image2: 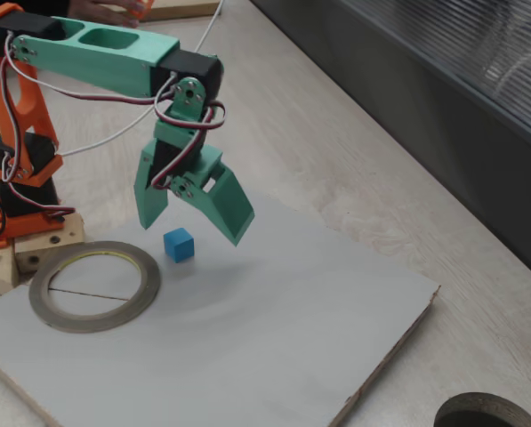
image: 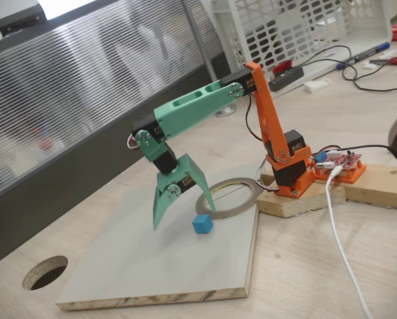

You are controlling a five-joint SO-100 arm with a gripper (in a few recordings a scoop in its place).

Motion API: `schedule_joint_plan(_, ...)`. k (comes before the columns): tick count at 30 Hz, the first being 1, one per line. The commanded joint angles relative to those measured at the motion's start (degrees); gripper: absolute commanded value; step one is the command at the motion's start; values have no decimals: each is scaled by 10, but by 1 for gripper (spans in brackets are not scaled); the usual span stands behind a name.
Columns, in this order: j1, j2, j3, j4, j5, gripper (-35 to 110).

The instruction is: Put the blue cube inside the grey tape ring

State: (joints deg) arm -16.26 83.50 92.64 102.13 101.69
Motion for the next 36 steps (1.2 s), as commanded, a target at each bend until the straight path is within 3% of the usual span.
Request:
schedule_joint_plan(1, -2, -20, -12, 0, 8, 93)
schedule_joint_plan(22, -3, -47, -11, -1, 9, 93)
schedule_joint_plan(36, -3, -76, -5, -58, 8, 91)
